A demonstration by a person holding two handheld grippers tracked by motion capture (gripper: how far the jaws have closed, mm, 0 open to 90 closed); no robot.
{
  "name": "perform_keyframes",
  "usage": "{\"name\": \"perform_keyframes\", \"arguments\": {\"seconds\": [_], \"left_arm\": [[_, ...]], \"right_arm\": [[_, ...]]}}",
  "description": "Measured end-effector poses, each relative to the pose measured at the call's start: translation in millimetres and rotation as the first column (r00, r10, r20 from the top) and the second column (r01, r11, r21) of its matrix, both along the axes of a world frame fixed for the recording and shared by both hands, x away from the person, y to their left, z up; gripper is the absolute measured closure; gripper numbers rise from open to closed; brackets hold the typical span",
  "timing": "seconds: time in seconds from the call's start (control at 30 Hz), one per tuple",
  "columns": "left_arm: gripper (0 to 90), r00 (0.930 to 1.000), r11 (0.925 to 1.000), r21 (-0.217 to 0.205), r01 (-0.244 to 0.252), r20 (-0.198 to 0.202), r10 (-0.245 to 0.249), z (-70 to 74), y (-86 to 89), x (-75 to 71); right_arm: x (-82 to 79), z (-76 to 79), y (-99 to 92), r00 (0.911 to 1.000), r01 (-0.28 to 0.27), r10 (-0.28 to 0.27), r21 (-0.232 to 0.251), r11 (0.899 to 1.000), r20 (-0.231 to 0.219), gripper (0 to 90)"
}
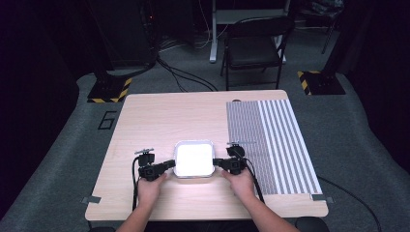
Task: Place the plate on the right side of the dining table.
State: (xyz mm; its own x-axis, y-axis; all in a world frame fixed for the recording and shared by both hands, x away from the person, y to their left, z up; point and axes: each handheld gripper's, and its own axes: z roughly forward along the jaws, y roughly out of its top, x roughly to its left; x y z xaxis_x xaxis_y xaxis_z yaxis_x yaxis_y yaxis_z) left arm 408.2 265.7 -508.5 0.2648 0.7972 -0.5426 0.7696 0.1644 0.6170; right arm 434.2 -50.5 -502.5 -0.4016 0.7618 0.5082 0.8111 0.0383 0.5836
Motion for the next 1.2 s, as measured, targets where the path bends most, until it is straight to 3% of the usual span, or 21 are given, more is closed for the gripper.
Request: {"name": "perform_keyframes", "arguments": {"seconds": [0.17, 0.27, 0.37, 0.53, 0.6, 0.67, 0.7, 0.77, 0.87, 0.97, 1.2], "left_arm": [[80.0, 1.0, 1.0, -0.001, -0.006, -0.002, 0.006, 0.5, -1.0, -0.6], [79.5, 1.0, 1.0, -0.008, 0.002, -0.004, -0.002, 0.2, 0.8, -0.5], [79.5, 0.9999, 0.9991, -0.041, -0.011, -0.002, 0.011, 0.8, 3.3, -0.6], [79.4, 0.9999, 0.9988, -0.046, -0.015, -0.008, 0.015, 1.2, 3.3, -2.1], [79.4, 0.9999, 0.9989, -0.046, -0.01, -0.005, 0.009, 0.5, 4.3, -3.2], [79.8, 0.9998, 0.9973, -0.071, 0.015, -0.01, -0.016, -0.4, 4.2, -3.8], [79.7, 0.9995, 0.9971, -0.071, 0.029, -0.012, -0.03, -0.2, 2.3, -4.4], [79.8, 0.9989, 0.9973, -0.055, 0.048, 0.003, -0.048, 1.3, -3.3, -5.8], [79.6, 0.9987, 0.9986, -0.018, 0.051, 0.008, -0.05, 3.1, -9.0, -5.1], [78.0, 0.9993, 0.9987, -0.035, 0.036, 0.0, -0.036, 1.8, -7.9, -3.7], [74.6, 0.999, 0.9988, -0.021, 0.044, 0.01, -0.044, 1.6, -6.0, -3.8]], "right_arm": [[-0.5, 0.7, 1.0, 0.9999, 0.013, -0.013, -0.006, 1.0, 0.002, 82.8], [-0.2, 0.8, -0.4, 0.9998, 0.016, -0.015, 0.01, 1.0, -0.011, 82.8], [0.0, 2.1, -2.0, 0.9998, 0.013, -0.012, 0.032, 0.999, -0.017, 82.8], [-0.7, 1.8, -1.6, 0.9998, 0.01, -0.009, 0.043, 0.999, -0.02, 82.0], [-0.9, 1.6, -1.7, 0.9995, 0.009, -0.008, 0.052, 0.999, -0.03, 81.8], [-0.8, 1.0, -1.3, 0.9993, -0.006, 0.009, 0.077, 0.997, -0.036, 82.8], [-0.7, 0.4, 0.3, 0.9984, -0.017, 0.023, 0.109, 0.994, -0.052, 82.7], [-2.9, 1.9, 7.1, 0.9983, -0.028, 0.034, 0.119, 0.992, -0.047, 81.8], [-5.8, 4.7, 16.1, 0.998, -0.058, 0.06, 0.094, 0.994, -0.02, 80.5], [-6.0, 5.7, 14.1, 0.9987, -0.05, 0.05, 0.085, 0.995, -0.006, 79.4], [-2.3, 8.5, -2.6, 0.9999, -0.007, 0.006, 0.079, 0.997, 0.015, 72.6]]}}
